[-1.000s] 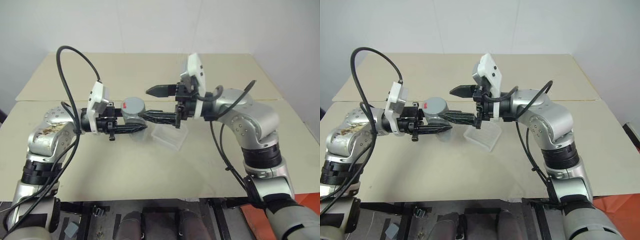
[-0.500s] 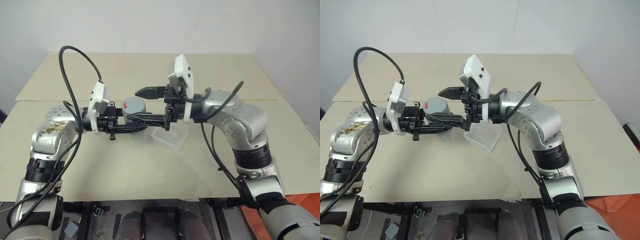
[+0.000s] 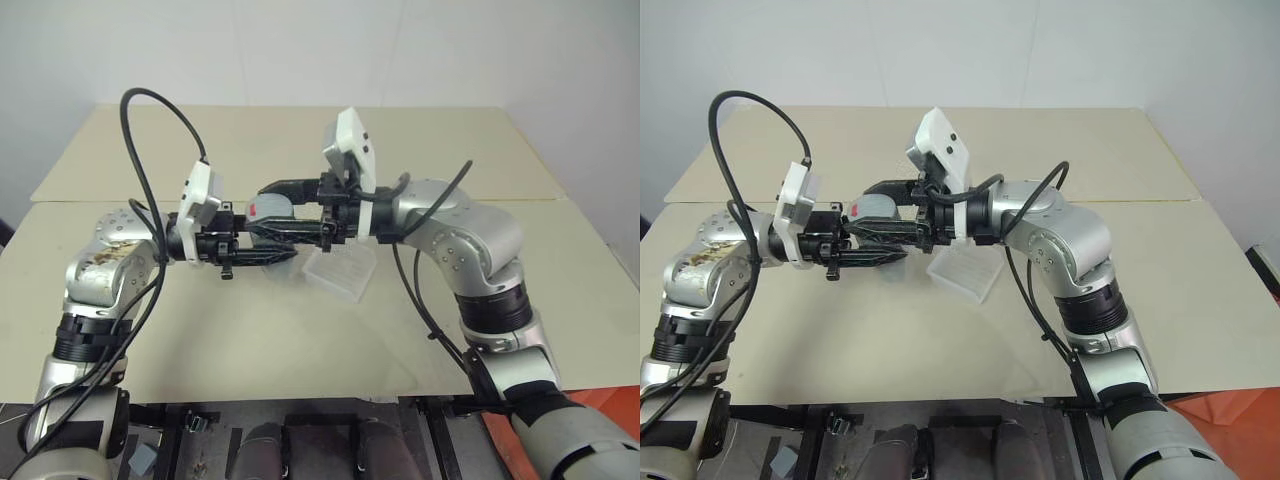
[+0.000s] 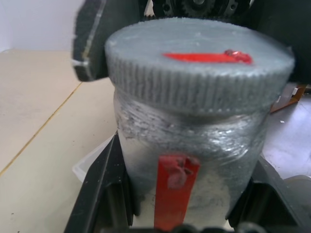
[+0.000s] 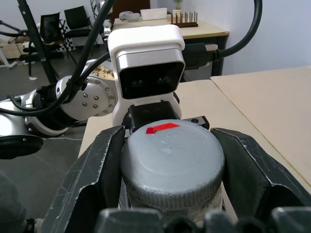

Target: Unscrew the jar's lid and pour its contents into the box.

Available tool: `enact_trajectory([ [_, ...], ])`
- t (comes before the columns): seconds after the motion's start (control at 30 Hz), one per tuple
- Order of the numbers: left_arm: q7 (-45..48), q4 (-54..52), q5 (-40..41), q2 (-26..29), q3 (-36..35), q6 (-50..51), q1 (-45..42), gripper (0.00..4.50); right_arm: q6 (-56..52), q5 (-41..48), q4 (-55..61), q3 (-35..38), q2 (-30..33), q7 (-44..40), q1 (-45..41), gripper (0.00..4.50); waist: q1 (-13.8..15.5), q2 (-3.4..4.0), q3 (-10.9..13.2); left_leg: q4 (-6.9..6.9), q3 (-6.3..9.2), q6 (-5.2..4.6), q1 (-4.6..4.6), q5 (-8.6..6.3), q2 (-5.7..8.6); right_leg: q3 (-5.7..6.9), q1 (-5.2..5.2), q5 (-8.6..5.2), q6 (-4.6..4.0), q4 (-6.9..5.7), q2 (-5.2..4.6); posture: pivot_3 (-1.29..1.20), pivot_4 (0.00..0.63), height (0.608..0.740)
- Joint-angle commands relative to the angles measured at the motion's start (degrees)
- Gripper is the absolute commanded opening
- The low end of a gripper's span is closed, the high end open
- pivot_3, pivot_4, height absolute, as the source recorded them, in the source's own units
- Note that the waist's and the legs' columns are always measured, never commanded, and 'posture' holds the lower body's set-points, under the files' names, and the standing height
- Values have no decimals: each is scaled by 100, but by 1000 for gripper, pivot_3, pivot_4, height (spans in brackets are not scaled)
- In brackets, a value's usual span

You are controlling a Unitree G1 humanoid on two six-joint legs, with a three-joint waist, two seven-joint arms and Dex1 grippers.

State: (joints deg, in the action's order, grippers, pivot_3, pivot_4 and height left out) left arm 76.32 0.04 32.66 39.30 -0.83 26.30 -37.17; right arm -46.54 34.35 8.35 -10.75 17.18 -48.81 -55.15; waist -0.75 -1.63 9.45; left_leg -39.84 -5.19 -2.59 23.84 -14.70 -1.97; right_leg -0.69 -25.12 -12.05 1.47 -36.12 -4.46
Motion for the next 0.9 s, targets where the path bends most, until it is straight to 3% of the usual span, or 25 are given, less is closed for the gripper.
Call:
enact_trajectory([
  [0.03,237,-200,187,126,-146,-68,-104,1928,291,67,-125,26,108,-563,-133,2739,0,0,0,0,0,0,0,0,0,0,0,0,0,0,0,0,150,740],
  [0.17,809,-468,658,257,-266,110,-113,1928,732,308,-632,6,230,-1976,-225,2739,-1,1,0,1,-1,0,0,0,0,0,0,0,0,2,1,0,150,740],
  [0.27,1229,-703,1091,426,-287,493,-188,1928,1285,398,-1167,-189,282,-3615,-464,2739,-4,1,1,0,0,-1,0,-1,-1,0,0,0,0,1,3,0,150,740],
  [0.37,1557,-914,1303,579,-210,645,-156,1928,1885,392,-1707,-490,271,-4317,-784,2739,-9,2,1,-1,1,-1,0,-1,-1,0,0,0,1,0,4,0,150,740],
  [0.57,1360,-978,1129,473,-185,522,-58,1928,2745,227,-2413,-796,123,-4369,-1105,2739,-13,2,2,-2,4,5,-6,3,-2,0,0,0,0,-3,4,0,150,740],
  [0.6,1285,-965,1096,458,-203,494,-31,1928,2762,158,-2423,-729,93,-4333,-1083,3299,-6,2,1,-2,5,5,-5,3,-1,0,0,0,0,-4,3,0,150,740],
  [0.73,1019,-910,991,451,-333,468,115,1928,2652,79,-2064,-426,204,-3896,-821,4282,12,2,1,-3,7,4,-1,2,-2,5,0,0,0,-9,2,0,150,740],
  [0.9,736,-739,826,476,-509,296,341,1928,2155,191,-1162,81,592,-3130,-223,4448,14,2,1,-2,8,4,1,2,-1,5,0,0,0,-9,0,0,150,740],
])
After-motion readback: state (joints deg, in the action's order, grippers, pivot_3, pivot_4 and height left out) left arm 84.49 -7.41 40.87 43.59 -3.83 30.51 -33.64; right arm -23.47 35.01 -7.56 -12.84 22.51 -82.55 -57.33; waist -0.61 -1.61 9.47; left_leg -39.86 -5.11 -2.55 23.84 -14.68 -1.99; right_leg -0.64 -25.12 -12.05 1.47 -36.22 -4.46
